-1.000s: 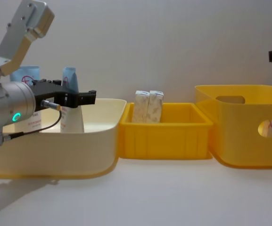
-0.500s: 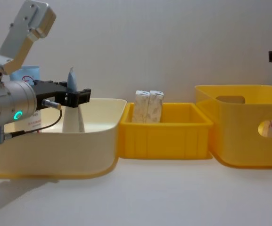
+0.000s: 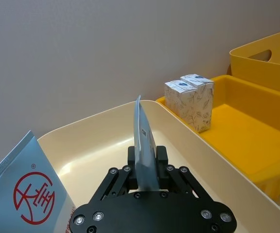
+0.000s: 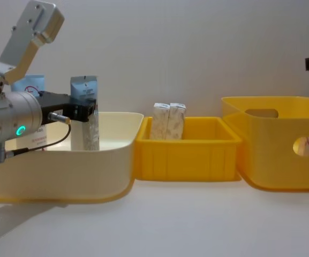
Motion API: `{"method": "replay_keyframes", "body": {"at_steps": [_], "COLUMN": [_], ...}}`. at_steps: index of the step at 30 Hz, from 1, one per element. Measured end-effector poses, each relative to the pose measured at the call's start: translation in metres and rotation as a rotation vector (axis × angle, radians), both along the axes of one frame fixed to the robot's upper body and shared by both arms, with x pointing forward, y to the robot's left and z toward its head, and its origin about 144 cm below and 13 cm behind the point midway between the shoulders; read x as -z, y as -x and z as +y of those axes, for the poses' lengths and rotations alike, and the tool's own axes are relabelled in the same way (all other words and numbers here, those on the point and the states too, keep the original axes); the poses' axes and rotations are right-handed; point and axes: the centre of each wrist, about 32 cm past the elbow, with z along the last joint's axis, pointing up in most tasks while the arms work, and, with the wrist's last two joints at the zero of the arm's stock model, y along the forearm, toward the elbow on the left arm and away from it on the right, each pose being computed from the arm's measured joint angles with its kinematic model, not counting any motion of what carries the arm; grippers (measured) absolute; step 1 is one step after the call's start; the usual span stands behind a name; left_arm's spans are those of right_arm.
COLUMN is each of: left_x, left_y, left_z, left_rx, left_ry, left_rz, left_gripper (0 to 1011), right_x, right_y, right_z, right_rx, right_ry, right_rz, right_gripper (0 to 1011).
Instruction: Bimanual collaborative sorting of washing and personal care products
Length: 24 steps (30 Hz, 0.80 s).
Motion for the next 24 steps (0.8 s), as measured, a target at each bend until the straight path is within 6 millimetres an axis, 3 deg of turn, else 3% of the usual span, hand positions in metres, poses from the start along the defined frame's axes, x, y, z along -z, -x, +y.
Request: {"method": "replay_keyframes", "body": {"at_steps": [6, 24], "left_x": [0.0000, -0.0002], "left_y": [-0.0003, -0.0007], "left_z": [0.0000, 0.0000], "left_rx": [0.000, 0.000], "left_ry": [0.000, 0.000], "left_rz": [0.000, 0.000], "left_gripper": [190, 190], "right_x": [0.0000, 0.0000], "right_y": [0.0000, 0.0000], "right_z": [0.0000, 0.0000], "right_rx": [0.000, 0.000], "right_ry": [0.000, 0.000], "right_rz": [0.000, 0.000], "right_gripper": [1001, 1001]}}
